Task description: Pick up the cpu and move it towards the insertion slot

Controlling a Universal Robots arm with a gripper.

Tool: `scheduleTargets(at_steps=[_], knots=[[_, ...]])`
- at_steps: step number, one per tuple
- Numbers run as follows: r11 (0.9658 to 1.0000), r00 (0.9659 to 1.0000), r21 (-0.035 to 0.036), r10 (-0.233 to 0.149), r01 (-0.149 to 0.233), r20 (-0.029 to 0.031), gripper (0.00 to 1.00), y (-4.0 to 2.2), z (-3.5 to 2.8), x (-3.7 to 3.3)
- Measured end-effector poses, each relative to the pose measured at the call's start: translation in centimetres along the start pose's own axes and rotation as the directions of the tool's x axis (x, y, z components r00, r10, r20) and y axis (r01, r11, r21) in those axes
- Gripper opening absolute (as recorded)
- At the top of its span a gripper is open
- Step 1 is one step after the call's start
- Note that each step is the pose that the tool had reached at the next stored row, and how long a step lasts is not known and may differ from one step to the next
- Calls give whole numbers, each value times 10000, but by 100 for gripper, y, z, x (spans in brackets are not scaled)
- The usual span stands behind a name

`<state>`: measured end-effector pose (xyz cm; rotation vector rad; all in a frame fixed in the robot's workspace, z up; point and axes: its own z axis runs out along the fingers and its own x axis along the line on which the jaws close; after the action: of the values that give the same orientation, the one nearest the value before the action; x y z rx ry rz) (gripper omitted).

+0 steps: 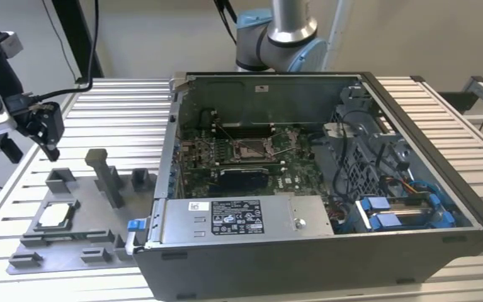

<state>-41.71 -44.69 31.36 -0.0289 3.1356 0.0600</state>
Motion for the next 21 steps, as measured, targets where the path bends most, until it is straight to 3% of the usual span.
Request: scheduleTargets(at_steps=[21], knots=[[10000,10000,1,0,0,-1,100,-50,144,65]])
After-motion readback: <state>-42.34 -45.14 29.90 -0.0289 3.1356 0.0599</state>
